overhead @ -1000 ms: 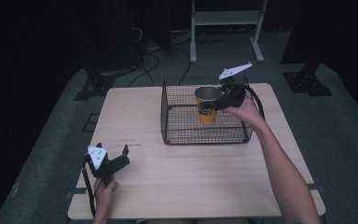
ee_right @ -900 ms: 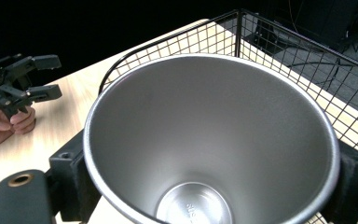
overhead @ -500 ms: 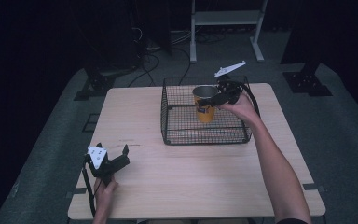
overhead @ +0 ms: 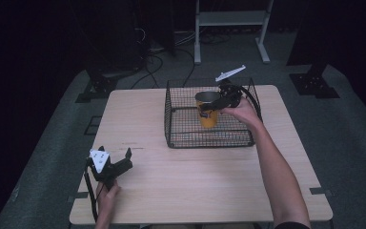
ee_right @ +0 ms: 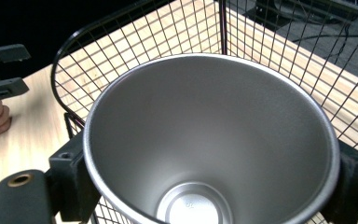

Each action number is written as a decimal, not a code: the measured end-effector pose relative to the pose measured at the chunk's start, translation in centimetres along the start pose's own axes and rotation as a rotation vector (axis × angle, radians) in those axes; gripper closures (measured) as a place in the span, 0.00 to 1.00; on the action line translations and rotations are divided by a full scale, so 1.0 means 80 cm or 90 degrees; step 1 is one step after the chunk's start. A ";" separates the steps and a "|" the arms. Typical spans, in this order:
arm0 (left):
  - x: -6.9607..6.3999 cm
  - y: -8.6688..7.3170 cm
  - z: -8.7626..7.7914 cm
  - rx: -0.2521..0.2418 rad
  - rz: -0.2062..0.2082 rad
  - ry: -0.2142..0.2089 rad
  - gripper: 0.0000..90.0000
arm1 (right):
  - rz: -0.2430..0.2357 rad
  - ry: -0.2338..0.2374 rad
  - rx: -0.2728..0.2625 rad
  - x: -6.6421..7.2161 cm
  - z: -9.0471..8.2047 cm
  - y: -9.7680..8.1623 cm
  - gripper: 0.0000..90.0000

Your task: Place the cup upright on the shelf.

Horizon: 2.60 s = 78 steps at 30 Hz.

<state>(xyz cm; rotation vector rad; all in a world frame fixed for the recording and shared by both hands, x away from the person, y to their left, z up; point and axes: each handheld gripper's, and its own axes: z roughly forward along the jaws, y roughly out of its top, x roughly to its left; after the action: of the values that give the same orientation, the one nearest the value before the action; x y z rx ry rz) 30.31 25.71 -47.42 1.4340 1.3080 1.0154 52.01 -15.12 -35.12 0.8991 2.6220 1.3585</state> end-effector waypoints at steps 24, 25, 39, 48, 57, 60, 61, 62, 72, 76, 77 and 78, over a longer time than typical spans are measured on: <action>-0.001 0.000 0.000 -0.001 0.003 -0.002 0.01 | 0.013 -0.013 0.030 -0.019 0.027 -0.019 0.13; -0.001 0.000 0.000 -0.001 0.004 -0.003 0.01 | 0.013 -0.014 0.033 -0.019 0.028 -0.019 0.14; -0.001 0.000 -0.001 -0.004 0.005 -0.004 0.01 | -0.004 -0.050 0.069 -0.021 0.040 -0.024 0.13; -0.001 0.000 -0.001 -0.006 0.006 -0.005 0.01 | -0.021 -0.064 0.070 -0.022 0.045 -0.031 0.13; -0.002 0.000 -0.001 -0.006 0.007 -0.005 0.01 | -0.036 -0.069 0.074 -0.017 0.045 -0.032 0.13; -0.002 0.000 -0.001 -0.005 0.008 -0.004 0.01 | -0.043 -0.073 0.078 -0.014 0.045 -0.033 0.13; -0.002 0.000 -0.001 -0.005 0.008 -0.005 0.01 | -0.046 -0.074 0.078 -0.014 0.044 -0.033 0.13; -0.002 0.000 -0.001 -0.005 0.008 -0.004 0.01 | -0.049 -0.074 0.078 -0.013 0.044 -0.034 0.13; -0.002 0.000 -0.001 -0.005 0.009 -0.003 0.01 | -0.046 -0.081 0.076 -0.014 0.037 -0.038 0.11; -0.003 -0.001 -0.001 -0.006 0.009 -0.002 0.01 | -0.049 -0.085 0.079 -0.013 0.034 -0.039 0.09; -0.003 0.000 -0.001 -0.006 0.009 -0.002 0.01 | -0.050 -0.087 0.081 -0.013 0.033 -0.039 0.09; -0.003 -0.001 0.000 -0.006 0.010 -0.002 0.01 | -0.050 -0.087 0.080 -0.012 0.032 -0.040 0.09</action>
<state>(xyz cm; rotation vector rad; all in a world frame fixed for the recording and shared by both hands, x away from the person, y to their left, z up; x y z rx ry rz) 30.24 25.50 -47.45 1.4393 1.2900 1.0279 52.09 -15.19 -39.38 0.8584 2.6317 1.0848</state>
